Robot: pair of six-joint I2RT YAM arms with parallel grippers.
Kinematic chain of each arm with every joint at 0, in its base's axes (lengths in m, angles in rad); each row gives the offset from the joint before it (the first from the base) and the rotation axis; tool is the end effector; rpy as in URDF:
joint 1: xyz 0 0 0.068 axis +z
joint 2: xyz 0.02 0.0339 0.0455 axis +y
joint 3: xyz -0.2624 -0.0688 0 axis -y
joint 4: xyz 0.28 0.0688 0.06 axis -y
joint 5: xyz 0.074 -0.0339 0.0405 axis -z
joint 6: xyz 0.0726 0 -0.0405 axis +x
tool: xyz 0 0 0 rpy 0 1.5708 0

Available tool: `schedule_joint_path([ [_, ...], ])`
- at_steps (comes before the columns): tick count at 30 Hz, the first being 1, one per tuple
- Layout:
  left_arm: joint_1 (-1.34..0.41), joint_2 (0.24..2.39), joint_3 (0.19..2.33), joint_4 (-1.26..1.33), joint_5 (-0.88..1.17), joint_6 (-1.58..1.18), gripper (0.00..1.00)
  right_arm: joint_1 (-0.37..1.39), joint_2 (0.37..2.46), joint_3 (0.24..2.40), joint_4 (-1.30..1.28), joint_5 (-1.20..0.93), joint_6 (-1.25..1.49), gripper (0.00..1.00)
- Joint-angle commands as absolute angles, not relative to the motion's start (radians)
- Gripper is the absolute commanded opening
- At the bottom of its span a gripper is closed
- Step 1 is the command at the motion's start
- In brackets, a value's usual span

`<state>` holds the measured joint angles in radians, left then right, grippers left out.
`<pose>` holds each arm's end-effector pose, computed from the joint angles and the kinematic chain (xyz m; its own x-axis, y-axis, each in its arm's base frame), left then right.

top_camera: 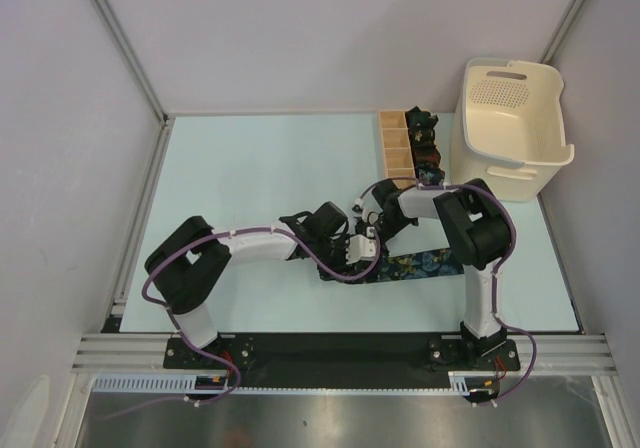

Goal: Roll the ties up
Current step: Roll the tie at the center of the board.

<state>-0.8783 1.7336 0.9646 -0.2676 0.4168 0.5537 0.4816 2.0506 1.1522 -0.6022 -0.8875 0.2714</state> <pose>0.2180 -0.3089 0.1000 -0.0281 0.7870 -0.6163 0.9995 0.0133 -0.0286 0.3026 0.2217 0.0450 -0.9430 -0.3019 0.1398 -0.0912 0.6387 0.7641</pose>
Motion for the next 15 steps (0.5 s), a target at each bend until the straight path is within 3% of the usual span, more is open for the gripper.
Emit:
schedule_joint_path([
  [1,-0.871,1.733,1.022,-0.317,0.414,0.598,0.42,0.517,2.137,1.117,-0.462,-0.741,0.365,0.00],
  [8,-0.812,1.761,1.095,-0.448,0.416,0.753,0.30,0.505,2.126,1.123,-0.430,-0.776,0.397,0.02],
  [12,-0.811,1.770,1.088,-0.476,0.419,0.785,0.29,0.465,2.033,1.112,-0.417,-0.778,0.385,0.23],
  [15,-0.815,1.773,1.077,-0.474,0.403,0.787,0.29,0.431,1.958,1.118,-0.443,-0.801,0.374,0.30],
])
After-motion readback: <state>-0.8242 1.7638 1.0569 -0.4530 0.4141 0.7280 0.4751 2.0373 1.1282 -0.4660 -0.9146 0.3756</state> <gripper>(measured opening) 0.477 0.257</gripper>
